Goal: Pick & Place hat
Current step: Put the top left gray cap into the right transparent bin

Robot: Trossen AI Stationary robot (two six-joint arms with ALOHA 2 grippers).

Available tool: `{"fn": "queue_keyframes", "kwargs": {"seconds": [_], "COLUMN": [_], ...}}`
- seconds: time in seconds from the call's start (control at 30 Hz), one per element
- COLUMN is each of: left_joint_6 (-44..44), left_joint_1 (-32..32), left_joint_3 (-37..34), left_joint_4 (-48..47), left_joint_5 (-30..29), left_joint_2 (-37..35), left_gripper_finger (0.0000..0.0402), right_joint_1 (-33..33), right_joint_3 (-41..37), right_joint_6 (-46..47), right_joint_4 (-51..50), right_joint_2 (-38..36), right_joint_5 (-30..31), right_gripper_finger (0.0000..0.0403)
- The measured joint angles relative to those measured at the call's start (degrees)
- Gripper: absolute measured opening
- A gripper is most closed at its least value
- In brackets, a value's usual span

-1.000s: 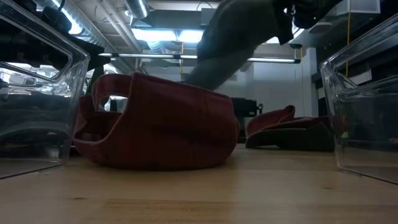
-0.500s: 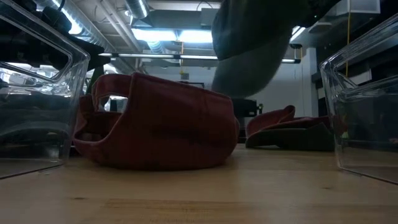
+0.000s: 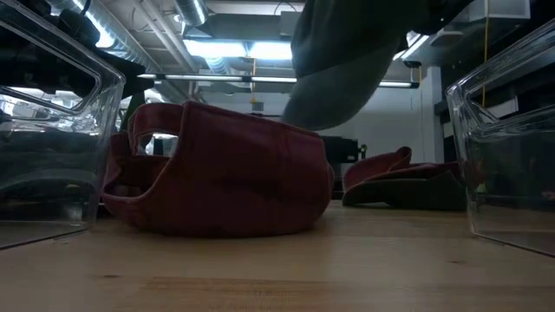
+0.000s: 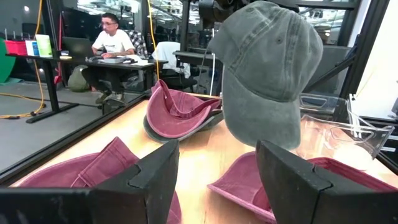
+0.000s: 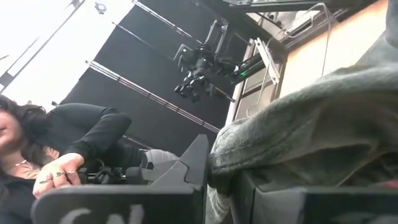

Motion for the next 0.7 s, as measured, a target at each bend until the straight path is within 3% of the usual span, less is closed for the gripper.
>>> {"fn": "queue_keyframes", "kwargs": {"seconds": [0.43, 0.7], "left_joint_6": [0.0, 0.0], "left_joint_1": [0.0, 0.0], "left_joint_3": [0.0, 0.0], "left_joint_4": [0.0, 0.0], "left_joint_5": [0.0, 0.0], "left_joint_2": [0.0, 0.0], "left_gripper_finger": [0.0210, 0.0210], "right_joint_1": [2.1, 4.0], "right_joint_3": [0.0, 0.0], "right_joint_6": [-1.5, -2.9], "right_joint_4": [-1.1, -8.1], "right_joint_2": [-6.0, -12.8], "right_joint_5": [-2.5, -3.9], "right_gripper_finger": [0.0035, 0.0034]}}
